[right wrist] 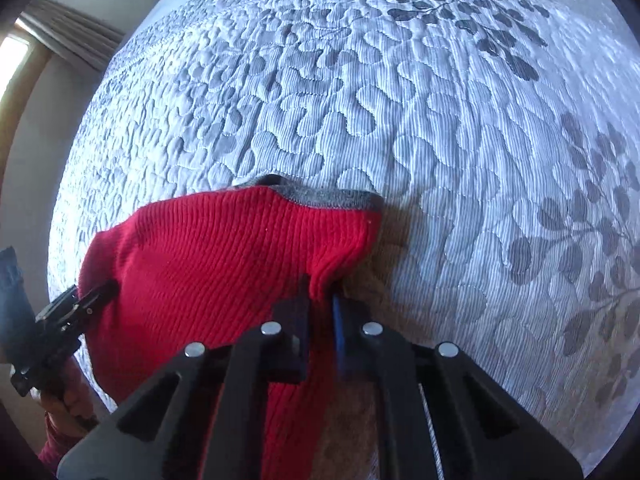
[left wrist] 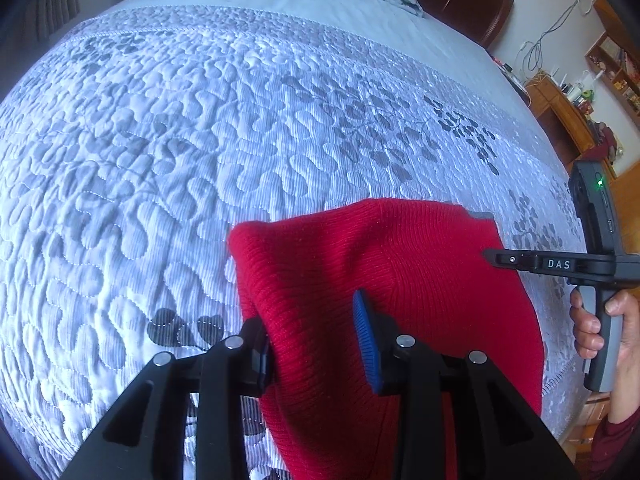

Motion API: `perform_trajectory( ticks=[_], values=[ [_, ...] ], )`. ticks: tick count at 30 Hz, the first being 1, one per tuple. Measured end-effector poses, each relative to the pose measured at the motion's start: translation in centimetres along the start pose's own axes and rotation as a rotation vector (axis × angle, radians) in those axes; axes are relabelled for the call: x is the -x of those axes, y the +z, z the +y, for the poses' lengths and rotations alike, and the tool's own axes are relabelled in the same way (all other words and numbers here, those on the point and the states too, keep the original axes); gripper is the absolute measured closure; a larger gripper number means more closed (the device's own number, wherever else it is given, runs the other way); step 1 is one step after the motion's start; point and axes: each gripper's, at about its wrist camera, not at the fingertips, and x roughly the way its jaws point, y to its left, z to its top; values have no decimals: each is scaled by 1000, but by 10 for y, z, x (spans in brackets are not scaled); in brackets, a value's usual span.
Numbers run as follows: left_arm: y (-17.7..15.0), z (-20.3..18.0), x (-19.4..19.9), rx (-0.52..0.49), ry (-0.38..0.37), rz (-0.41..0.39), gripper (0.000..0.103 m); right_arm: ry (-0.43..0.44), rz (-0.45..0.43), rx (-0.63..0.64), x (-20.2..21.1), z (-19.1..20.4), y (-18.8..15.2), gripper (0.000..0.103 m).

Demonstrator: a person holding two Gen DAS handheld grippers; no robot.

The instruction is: Fold small clothes

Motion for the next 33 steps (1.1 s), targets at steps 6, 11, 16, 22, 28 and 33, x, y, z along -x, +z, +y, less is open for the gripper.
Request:
perform_trajectory(
  ticks=[6,11,16,22,28,33],
  values=[
    [-2,-1,3,-9,10,-7,68,-16,-41,40,14,10,-7,88],
    [-6,-2,7,-14,33,-18,67,20,-77,34,33,11,-26,69],
    [-14,-2,12,1,43,-21,65,68,-94,14,46,10,-55,65],
    [-37,-2,27,24,60,-27,58,119,-74,11,57,14,-108,54],
    [-76,-5,49,37,118,-33,52,81,-18,64,52,27,-159,49],
    [-105,-8,60,57,127,7,41,112,21,39,45,28,-188,46]
  ],
)
